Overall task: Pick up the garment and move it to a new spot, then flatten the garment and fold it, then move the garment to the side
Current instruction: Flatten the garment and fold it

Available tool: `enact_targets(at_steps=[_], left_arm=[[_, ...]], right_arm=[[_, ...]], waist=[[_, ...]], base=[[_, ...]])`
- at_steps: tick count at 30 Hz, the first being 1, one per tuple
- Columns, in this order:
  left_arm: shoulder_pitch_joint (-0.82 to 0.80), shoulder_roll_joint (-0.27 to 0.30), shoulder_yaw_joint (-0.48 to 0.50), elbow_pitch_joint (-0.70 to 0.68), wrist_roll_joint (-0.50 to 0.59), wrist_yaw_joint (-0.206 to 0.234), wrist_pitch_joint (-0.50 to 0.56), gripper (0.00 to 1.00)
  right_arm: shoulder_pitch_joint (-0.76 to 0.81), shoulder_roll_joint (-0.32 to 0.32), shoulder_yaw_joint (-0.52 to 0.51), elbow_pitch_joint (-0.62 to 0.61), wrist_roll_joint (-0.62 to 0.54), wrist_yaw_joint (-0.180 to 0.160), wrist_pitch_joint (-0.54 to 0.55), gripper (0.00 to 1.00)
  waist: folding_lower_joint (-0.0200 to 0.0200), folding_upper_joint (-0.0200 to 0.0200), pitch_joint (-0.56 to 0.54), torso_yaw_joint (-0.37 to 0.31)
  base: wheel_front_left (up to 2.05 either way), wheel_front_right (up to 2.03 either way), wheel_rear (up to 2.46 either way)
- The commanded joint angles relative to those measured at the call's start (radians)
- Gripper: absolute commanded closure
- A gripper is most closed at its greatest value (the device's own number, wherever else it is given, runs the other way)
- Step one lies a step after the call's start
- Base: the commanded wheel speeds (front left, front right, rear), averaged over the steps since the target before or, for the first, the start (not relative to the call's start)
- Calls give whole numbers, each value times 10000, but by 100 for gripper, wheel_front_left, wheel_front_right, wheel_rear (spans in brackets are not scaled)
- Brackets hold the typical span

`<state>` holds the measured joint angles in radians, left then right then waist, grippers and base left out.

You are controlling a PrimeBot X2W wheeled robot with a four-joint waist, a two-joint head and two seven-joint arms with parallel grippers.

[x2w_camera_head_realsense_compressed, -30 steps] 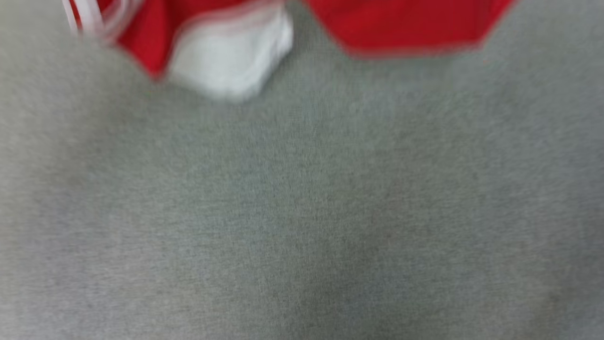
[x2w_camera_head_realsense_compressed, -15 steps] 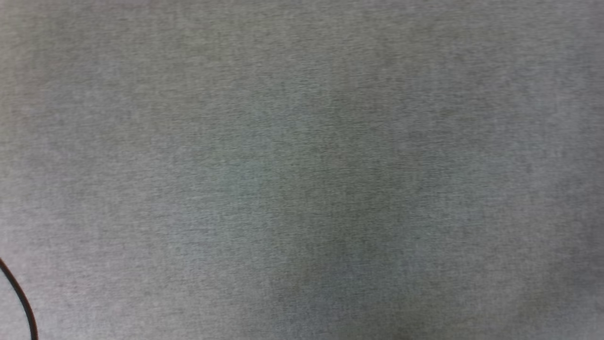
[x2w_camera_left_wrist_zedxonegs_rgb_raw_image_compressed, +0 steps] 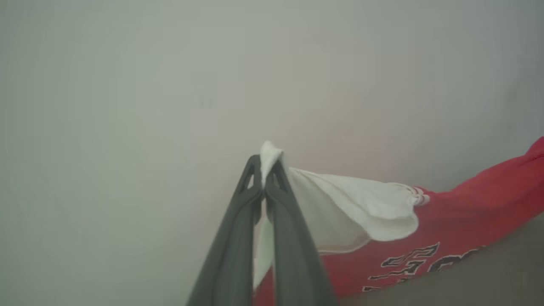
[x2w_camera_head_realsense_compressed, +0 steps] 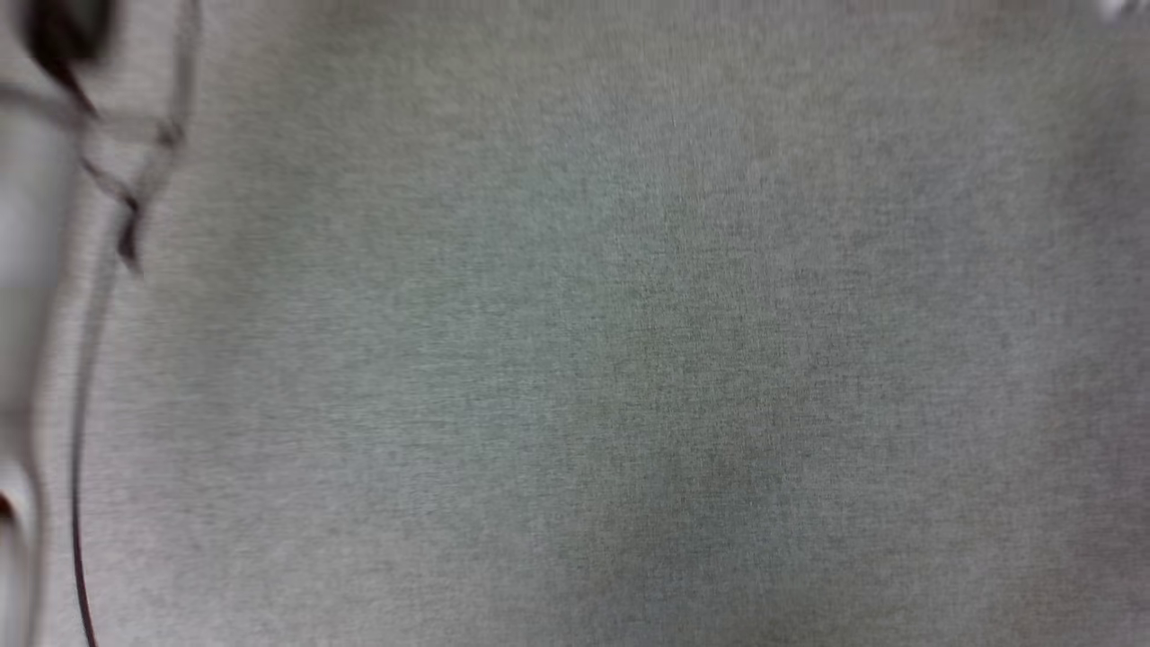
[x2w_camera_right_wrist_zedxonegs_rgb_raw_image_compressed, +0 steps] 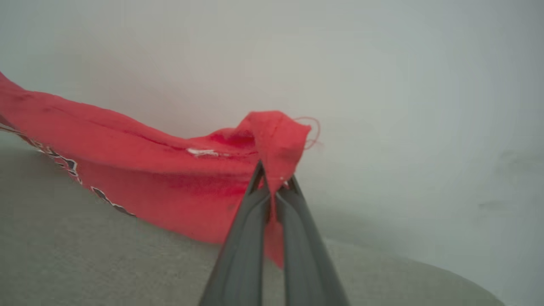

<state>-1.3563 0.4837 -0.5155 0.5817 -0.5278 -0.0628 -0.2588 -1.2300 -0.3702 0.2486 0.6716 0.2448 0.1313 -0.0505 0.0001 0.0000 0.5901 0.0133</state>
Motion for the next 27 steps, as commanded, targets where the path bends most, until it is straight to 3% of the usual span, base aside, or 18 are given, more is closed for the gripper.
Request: enact_targets(at_steps=[1,6,10,15,20,27], left_arm=[[777,-40,2,-249,-52,131,-61,100],[3745,85,140,-1530,-179,583,-80,100],[5985,399,-41,-2337,-506,583,18,100],[8300,1051,-520,-3382,-867,684,805,100],[10222,1722,-635,-4653,-1303,1177,1493,100],[12305,2593,-867,-6282,-1819,1738,2376,100]], right_arm=[[555,34,108,122,130,-11,-196,100],[2267,-83,646,415,797,-11,-612,100],[3683,-363,1146,450,1538,-11,-782,100],[5351,-777,1825,-76,2573,-11,-720,100],[6794,-1076,2023,-648,3436,-11,-573,100],[8321,-1594,2121,-1184,3755,-11,-199,100]], waist=[[-1,0,-497,152],[-1,0,-1463,342],[-1,0,-2284,554],[-1,0,-3254,735],[-1,0,-3974,884],[-1,0,-4720,985]], base=[[0,0,0],[0,0,0],[0,0,0],[0,0,0],[0,0,0],[0,0,0]])
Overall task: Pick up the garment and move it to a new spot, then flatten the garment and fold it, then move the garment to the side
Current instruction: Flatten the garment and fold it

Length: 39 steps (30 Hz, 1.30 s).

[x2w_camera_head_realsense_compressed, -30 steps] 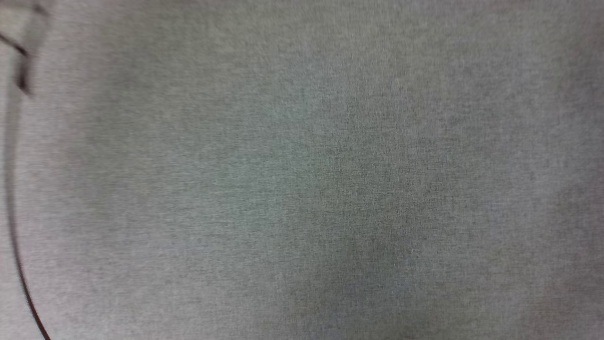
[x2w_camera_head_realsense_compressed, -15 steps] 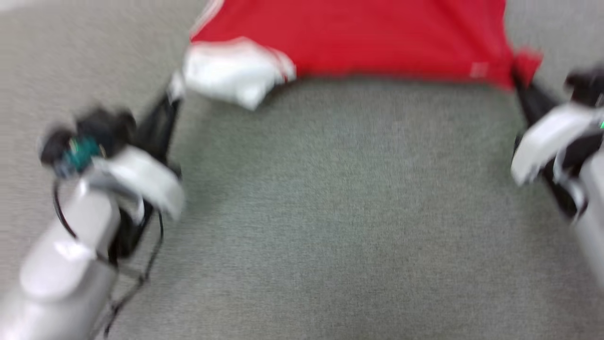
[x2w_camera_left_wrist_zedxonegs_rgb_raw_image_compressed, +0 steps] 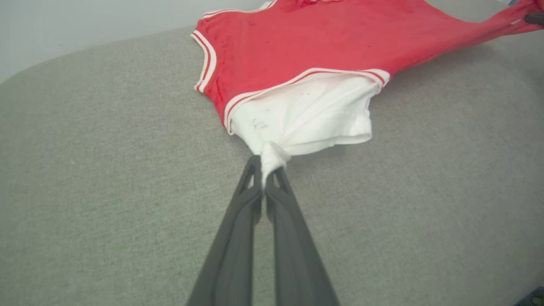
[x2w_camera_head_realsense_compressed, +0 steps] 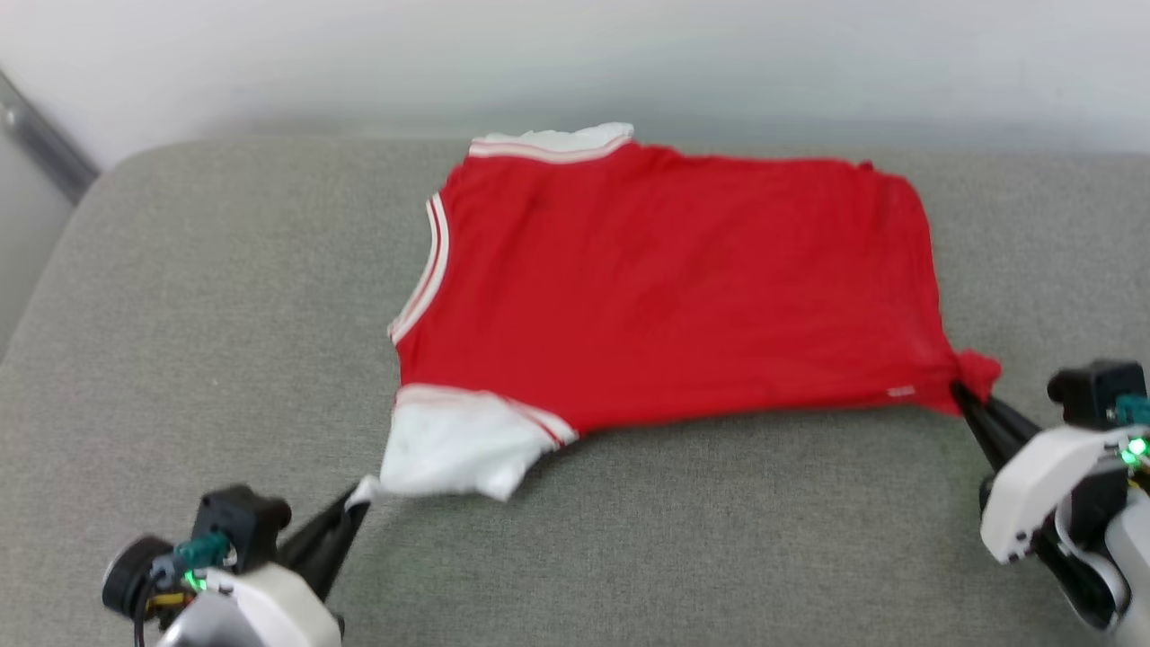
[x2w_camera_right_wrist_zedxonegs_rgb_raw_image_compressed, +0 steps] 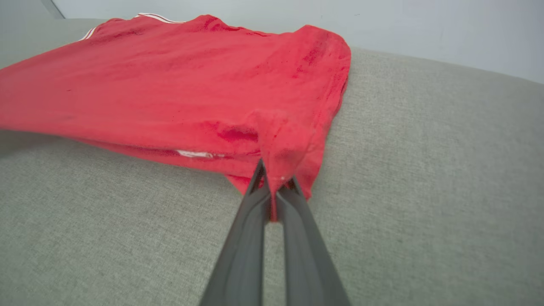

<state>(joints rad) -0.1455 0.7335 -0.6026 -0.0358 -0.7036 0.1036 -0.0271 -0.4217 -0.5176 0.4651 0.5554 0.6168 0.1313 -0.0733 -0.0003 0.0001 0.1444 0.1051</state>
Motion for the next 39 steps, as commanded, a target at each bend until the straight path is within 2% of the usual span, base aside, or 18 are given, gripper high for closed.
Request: enact_targets(at_steps=[1,13,20,24,31,39], left_arm=[[463,183,-55,-315,-147,123,177,100],[2575,955,-637,-2194,-998,447,1194,100],[3060,1191,-739,-2604,-1330,471,1439,100],[2767,1085,-473,-2705,-1218,548,1046,100],[1913,1004,4,-2736,-866,483,533,100],[262,662,360,-1910,-781,-67,468,100]], right_arm=[[445,-187,-65,-75,56,-11,112,100],[3044,-951,-736,-1579,641,-13,1467,100],[4581,-1012,-1526,-2824,1051,-11,2270,100],[4893,-917,-1942,-3428,979,-11,2582,100],[4494,-744,-2571,-4240,969,-10,3061,100],[3651,-517,-3041,-4576,558,-10,3859,100]], waist=[[3,-1,-372,70],[3,-1,-1272,12],[3,-1,-1427,-103],[3,-1,-1326,-194],[3,-1,-880,-347],[3,-1,7,-565]], base=[[0,0,0],[0,0,0],[0,0,0],[0,0,0],[0,0,0],[0,0,0]])
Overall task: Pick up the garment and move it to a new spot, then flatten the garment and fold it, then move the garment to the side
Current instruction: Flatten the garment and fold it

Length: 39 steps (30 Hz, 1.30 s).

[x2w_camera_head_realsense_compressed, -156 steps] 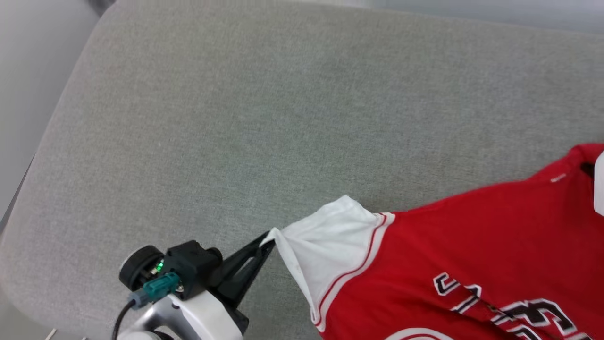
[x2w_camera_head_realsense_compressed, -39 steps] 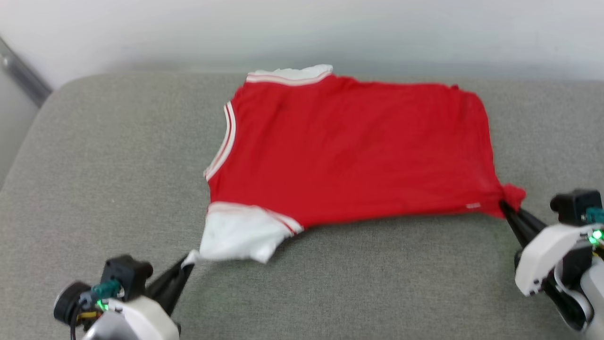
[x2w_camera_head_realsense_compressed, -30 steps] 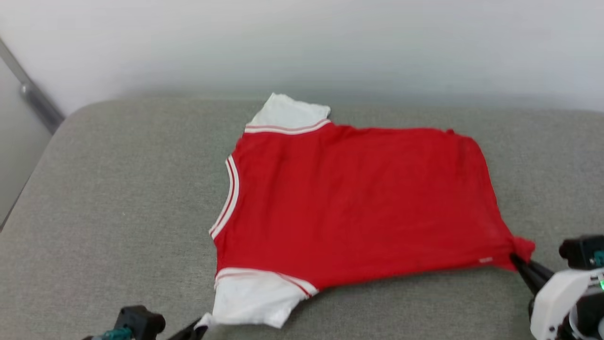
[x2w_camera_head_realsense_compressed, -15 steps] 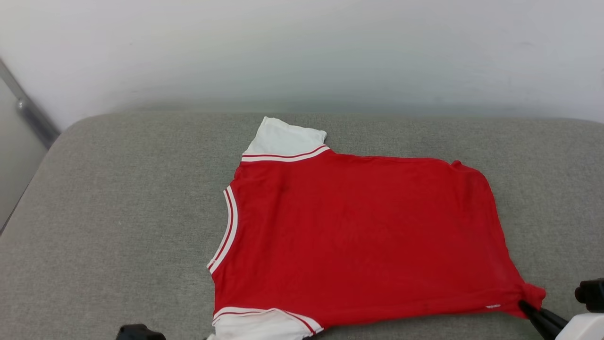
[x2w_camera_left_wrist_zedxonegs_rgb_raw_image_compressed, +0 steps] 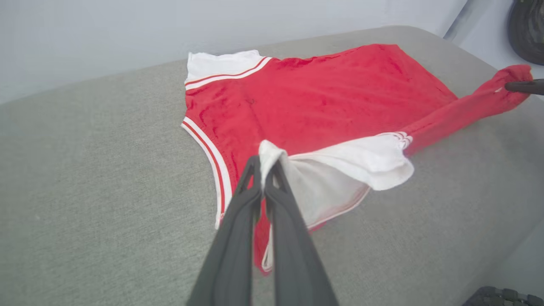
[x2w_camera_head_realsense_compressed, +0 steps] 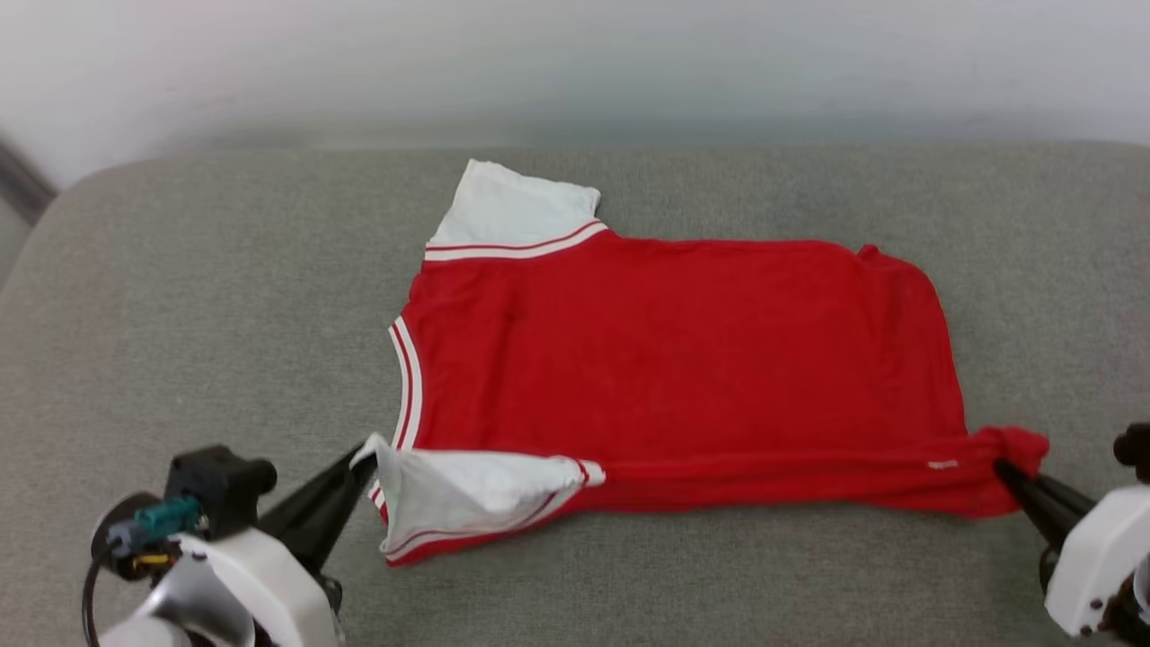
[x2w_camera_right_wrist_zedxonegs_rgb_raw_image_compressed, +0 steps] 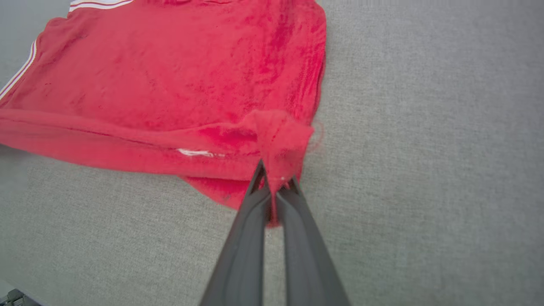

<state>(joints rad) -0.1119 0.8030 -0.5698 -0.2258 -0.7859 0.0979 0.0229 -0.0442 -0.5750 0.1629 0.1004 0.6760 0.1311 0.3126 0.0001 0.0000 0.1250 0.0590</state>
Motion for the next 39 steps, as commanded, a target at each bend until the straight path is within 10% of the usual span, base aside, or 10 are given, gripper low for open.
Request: enact_targets(at_steps=[1,22,23,24,25,26,39], left_arm=[[-279,-95,63,143,14,-82,-32,100],[-3676,-1657,-388,4207,418,-1073,277,100],[-3810,-1750,-441,4441,511,-1116,232,77],[-3914,-1857,-500,4637,544,-1128,163,31],[-4007,-2103,-546,5026,552,-1156,20,0],[-4012,-2191,-561,5183,523,-1168,-55,0],[-2531,-2588,100,5033,-300,-186,-898,0]], right_arm=[[-254,146,-66,24,-30,-8,95,100],[-3191,646,1042,2053,-1260,-8,416,100],[-3231,707,1047,2170,-1265,-8,403,100],[-3242,756,1086,2264,-1280,-8,381,100],[-3253,848,1134,2441,-1314,-8,315,65],[-3229,911,1104,2538,-1270,-8,314,0],[-2011,1251,356,2252,-1651,-6,804,0]], waist=[[-1,0,319,-140],[-1,0,1802,-246],[-1,0,1784,-236],[-1,0,1746,-231],[-1,0,1635,-244],[-1,0,1555,-255],[-1,0,201,-243]], base=[[0,0,0],[0,0,0],[0,0,0],[0,0,0],[0,0,0],[0,0,0],[0,0,0]])
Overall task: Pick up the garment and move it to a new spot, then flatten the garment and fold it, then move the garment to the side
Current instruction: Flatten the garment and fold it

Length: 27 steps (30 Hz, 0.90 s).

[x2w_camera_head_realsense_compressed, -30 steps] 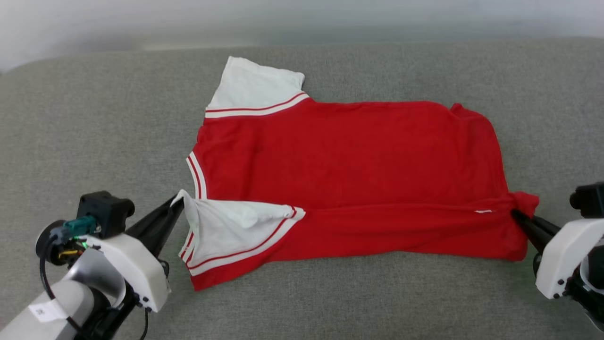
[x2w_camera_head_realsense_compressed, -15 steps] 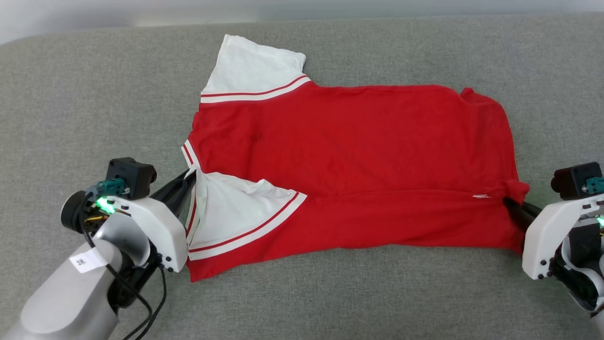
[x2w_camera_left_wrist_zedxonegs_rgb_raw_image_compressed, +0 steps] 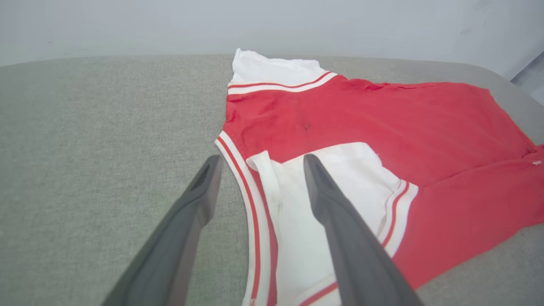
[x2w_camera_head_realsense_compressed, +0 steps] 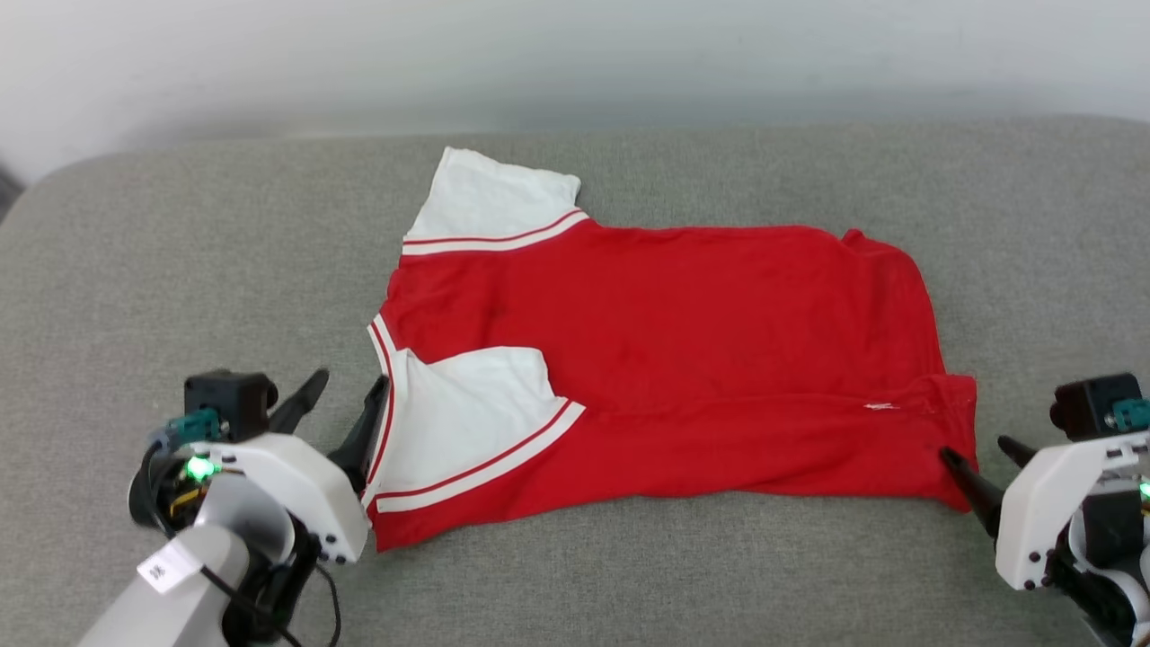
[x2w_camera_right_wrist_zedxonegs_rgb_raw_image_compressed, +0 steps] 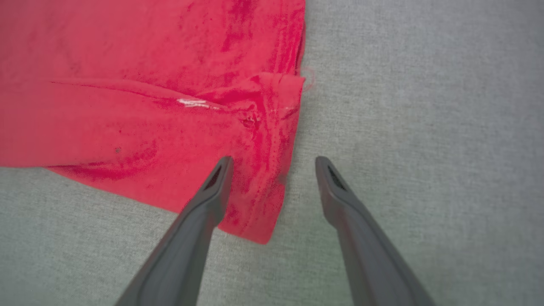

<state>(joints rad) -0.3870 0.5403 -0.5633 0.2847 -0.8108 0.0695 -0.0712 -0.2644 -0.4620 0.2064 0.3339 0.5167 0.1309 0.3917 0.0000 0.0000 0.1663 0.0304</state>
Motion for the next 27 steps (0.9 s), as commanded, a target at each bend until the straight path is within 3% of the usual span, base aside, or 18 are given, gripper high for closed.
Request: enact_targets(at_steps=[1,11,16,22,27], left_arm=[[427,84,69,-217,-103,278,129,0],[2455,436,-40,-2190,-409,2038,1113,0],[2767,491,-344,-2802,-416,2309,1590,0],[2493,555,-459,-2498,-72,2720,1800,0],[2353,457,-367,-1907,-242,2592,1784,0]], right_arm=[[320,276,-388,-172,-107,-4,69,0],[1981,1641,-2113,-1918,-1162,-4,1229,0],[2424,2222,-2566,-2889,-1594,-4,1710,0],[2617,2631,-2741,-3639,-1843,-4,1965,0],[2659,2716,-2799,-4067,-1955,-4,2017,0]], waist=[[0,0,-301,55],[0,0,-548,58],[0,0,-381,-13],[0,0,6,-218],[0,0,342,-409]], base=[[0,0,0],[0,0,0],[0,0,0],[0,0,0],[0,0,0]])
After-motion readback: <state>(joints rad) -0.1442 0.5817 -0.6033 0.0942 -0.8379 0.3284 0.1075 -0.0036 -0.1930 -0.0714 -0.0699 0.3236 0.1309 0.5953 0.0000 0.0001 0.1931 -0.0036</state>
